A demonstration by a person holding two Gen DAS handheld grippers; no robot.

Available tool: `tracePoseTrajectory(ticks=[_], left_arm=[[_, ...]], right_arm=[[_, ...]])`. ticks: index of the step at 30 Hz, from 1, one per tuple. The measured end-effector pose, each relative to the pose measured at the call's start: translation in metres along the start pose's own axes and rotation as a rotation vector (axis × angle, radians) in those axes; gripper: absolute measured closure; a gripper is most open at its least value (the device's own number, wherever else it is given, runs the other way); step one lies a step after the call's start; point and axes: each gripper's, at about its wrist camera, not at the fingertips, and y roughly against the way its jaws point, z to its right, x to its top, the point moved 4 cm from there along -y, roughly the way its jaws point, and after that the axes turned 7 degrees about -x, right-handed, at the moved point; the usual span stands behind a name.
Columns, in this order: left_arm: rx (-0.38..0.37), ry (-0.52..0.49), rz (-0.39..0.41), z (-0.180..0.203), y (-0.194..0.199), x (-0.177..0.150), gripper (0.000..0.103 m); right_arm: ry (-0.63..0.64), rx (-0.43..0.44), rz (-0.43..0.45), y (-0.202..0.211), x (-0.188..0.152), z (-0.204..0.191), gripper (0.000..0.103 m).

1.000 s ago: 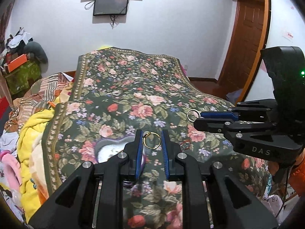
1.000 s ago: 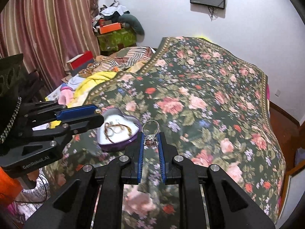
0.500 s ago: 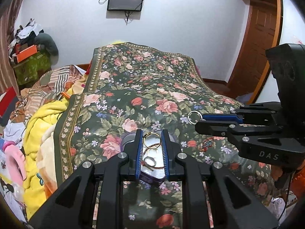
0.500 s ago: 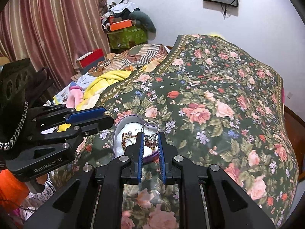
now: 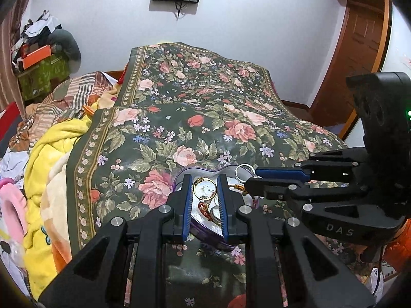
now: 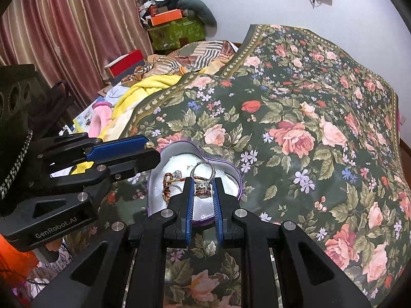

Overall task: Organize jewelry
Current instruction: 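Carry the gold ring and charm over the heart tin and open both grippers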

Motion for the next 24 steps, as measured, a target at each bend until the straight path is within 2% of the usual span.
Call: tracePoseTrajectory(ticks=[18, 24], left_arm=[[-0.004, 0.017, -0.035, -0.004, -0.015, -0.004, 0.085], [0.000, 0.012, -0.030, -0.001, -0.011, -0.004, 0.085]], right_arm=[[-0.010, 0.004, -0.051, -0.013, -0.006, 0.006, 0.089], [-0.003, 0.001, -0.031, -0.004, -0.005, 0.004, 0.089]])
